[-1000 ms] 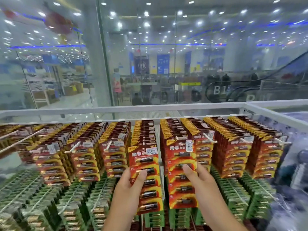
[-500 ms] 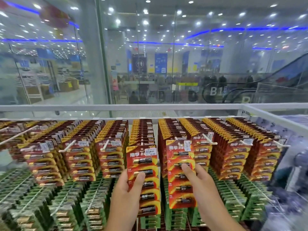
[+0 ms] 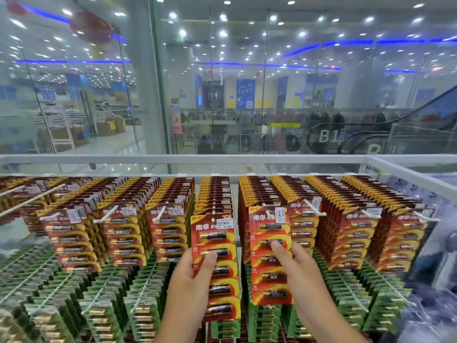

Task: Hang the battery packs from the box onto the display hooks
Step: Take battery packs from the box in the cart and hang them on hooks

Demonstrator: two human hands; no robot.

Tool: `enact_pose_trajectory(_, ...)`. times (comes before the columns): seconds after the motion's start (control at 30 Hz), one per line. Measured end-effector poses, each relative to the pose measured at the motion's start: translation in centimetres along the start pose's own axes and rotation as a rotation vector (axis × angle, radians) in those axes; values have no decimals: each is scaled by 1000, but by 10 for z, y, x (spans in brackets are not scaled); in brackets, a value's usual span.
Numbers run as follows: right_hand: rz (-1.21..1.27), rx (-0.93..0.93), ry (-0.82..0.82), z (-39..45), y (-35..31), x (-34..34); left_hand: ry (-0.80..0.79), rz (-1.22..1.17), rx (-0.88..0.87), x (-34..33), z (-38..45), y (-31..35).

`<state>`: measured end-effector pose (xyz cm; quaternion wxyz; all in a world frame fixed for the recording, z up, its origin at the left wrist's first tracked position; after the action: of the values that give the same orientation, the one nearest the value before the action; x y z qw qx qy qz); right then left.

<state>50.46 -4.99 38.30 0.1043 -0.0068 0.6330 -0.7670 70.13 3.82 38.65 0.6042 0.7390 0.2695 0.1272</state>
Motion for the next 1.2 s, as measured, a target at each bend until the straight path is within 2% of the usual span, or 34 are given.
enact_pose_trajectory(0.17,-19,-22,-22,9,2,-5,-19,65,-50,-5,14,8)
enact_pose_trajectory(0.37,-65,16,112,30,15,-2,113,185,-189,-5,30,13)
enact_pose_trajectory(0.57,-73,67,137,40,22,-3,247,237,-237,1,32,5)
enact_pose_trajectory(0.9,-211,76,232,22,30,9,158,460,-215,17,33,-13)
enact_pose_trajectory(1.2,-229,12,184,-53,28,21,-59,346,-100,37,2,-43)
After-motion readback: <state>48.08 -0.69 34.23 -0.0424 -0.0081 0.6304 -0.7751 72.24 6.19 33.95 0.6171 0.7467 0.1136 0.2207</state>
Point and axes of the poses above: each hand's wrist, its own z-axis towards the middle knuckle, its own x-axis out of the back of the hand, y = z × x, the point moved 5 cm from there along z, towards the middle knuckle, and after that the axes turned 12 degrees about x, right-handed, at the moved point
